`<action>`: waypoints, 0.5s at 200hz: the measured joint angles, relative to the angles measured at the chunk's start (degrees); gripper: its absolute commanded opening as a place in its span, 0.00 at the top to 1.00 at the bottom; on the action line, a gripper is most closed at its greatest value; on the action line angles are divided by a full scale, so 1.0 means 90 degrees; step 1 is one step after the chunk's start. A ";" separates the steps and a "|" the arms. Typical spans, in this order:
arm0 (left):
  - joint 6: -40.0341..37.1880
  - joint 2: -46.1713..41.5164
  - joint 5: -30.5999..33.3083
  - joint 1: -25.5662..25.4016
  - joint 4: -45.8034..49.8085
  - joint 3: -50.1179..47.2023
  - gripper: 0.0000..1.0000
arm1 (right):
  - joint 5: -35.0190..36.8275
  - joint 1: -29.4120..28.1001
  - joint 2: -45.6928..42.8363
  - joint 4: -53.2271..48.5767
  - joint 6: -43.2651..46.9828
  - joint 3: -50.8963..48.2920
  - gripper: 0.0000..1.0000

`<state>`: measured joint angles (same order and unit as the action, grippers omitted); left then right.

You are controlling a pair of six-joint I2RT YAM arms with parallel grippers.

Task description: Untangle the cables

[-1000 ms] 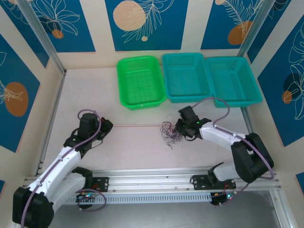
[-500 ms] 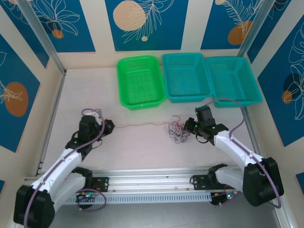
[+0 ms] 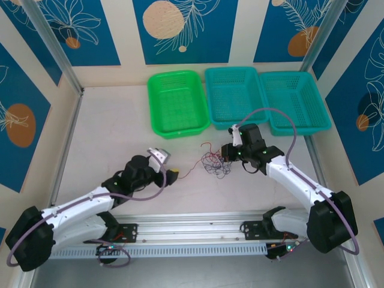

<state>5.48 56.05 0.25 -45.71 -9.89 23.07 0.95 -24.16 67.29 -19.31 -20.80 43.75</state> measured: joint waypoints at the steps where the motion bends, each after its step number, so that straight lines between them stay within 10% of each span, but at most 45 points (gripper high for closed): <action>1: -0.0083 0.0019 0.0005 -0.0039 -0.0007 0.0010 0.07 | 0.0000 -0.0005 0.0007 -0.0012 0.0015 0.0012 1.00; 54: -0.1683 0.0245 0.0729 -0.1042 -0.1044 -0.0056 0.00 | 0.0357 0.0012 0.0165 -0.0345 0.0117 0.0379 1.00; 100: -0.1010 -0.0661 0.2973 -0.0141 -0.0656 -0.0177 0.00 | 0.0855 0.0935 0.0129 -0.0636 -0.0321 0.0391 1.00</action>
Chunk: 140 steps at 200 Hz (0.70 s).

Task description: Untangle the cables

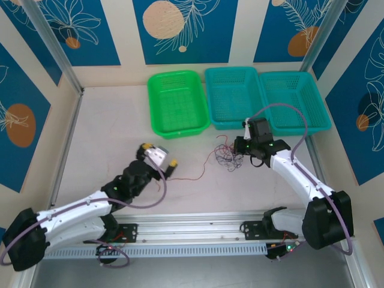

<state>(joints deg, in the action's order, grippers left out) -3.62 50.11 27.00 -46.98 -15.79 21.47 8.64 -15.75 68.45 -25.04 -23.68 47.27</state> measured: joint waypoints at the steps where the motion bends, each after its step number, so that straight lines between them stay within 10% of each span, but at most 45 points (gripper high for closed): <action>1: 0.0017 -0.0017 0.0029 0.0027 0.0022 0.0000 0.00 | -0.0002 0.0007 -0.0002 0.0002 -0.0005 -0.0005 1.00; 29: 0.0675 -0.0833 0.0078 0.0950 0.0495 -0.0189 0.00 | -0.0347 0.0049 -0.0131 0.0022 -0.0032 -0.0056 1.00; 55: 0.0750 -0.1066 -0.1440 0.1010 -0.0063 -0.0525 0.00 | -0.0724 -0.0007 -0.0117 0.0070 -0.0032 -0.0056 1.00; 140: 0.0406 0.2892 -0.4129 0.0024 -0.2064 0.0852 0.05 | -0.1328 -0.0255 0.0092 0.0163 -0.0036 -0.0036 1.00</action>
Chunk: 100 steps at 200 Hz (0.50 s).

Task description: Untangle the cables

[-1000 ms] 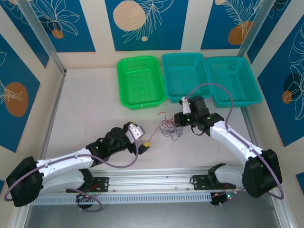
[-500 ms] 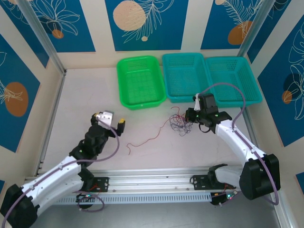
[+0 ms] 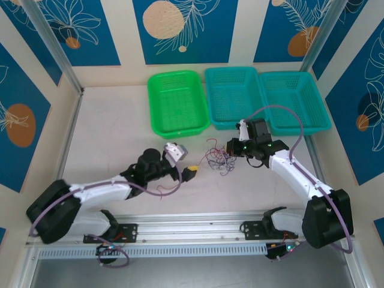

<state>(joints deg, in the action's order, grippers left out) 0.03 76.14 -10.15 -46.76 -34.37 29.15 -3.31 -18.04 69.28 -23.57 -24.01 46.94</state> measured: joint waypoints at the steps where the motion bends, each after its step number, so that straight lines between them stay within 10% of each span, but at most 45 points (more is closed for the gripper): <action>1: -0.0002 0.0029 -0.0007 -0.0005 -0.0012 0.0017 0.06 | -0.0007 -0.0007 0.0000 0.0000 0.0000 0.0002 1.00; 25: -0.0027 0.1010 -0.0189 -0.0083 -0.0435 0.0500 0.28 | -0.0019 -0.0104 0.0007 -0.0007 0.0000 0.0066 1.00; 61: -0.0041 0.1562 -0.0092 -0.0129 -0.0797 0.0627 1.00 | 0.0100 -0.0126 0.0010 -0.0010 -0.0117 0.0104 1.00; 100: -0.0022 0.1428 0.0287 -0.0131 -0.0903 0.0522 1.00 | 0.0576 -0.0136 0.0080 -0.0092 -0.0733 0.0104 1.00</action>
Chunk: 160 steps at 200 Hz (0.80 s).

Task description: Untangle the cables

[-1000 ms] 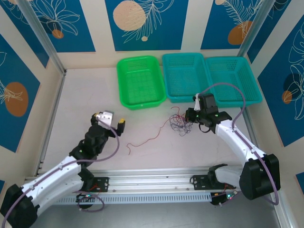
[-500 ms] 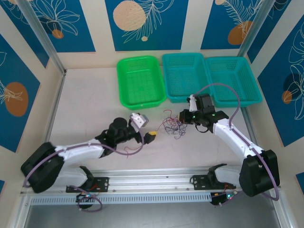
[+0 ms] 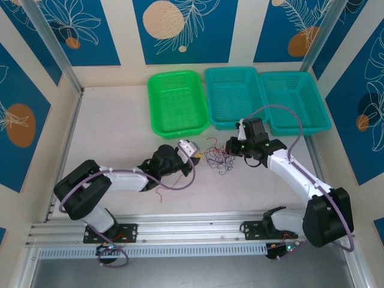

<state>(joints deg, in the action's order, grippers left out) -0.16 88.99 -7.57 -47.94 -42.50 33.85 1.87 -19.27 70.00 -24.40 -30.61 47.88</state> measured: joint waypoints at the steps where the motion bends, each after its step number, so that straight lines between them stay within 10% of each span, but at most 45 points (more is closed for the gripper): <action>1: 0.0007 -0.0010 0.0015 0.0000 0.0000 -0.0007 1.00 | 0.0015 -0.0002 0.0000 -0.0010 -0.0044 0.0000 1.00; 93: 0.1127 -0.2856 0.1535 0.0879 0.1302 -0.1362 1.00 | 0.0835 0.1989 -0.0590 -0.0265 -0.1744 -0.1280 1.00; 126: 0.0680 -0.2482 0.0112 0.0617 0.1005 -0.1307 0.44 | -0.0287 0.1418 -0.0716 0.0347 -0.1202 -0.1280 1.00; 160: -0.0141 -0.1486 -0.0379 0.0223 0.0848 -0.0699 0.31 | -0.0665 0.0687 -0.0386 0.0430 -0.0578 -0.0653 1.00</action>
<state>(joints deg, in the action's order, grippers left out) -1.43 75.61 -10.98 -45.93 -34.87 27.55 -4.12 -13.08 66.52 -20.53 -35.81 42.00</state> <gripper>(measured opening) 0.674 0.053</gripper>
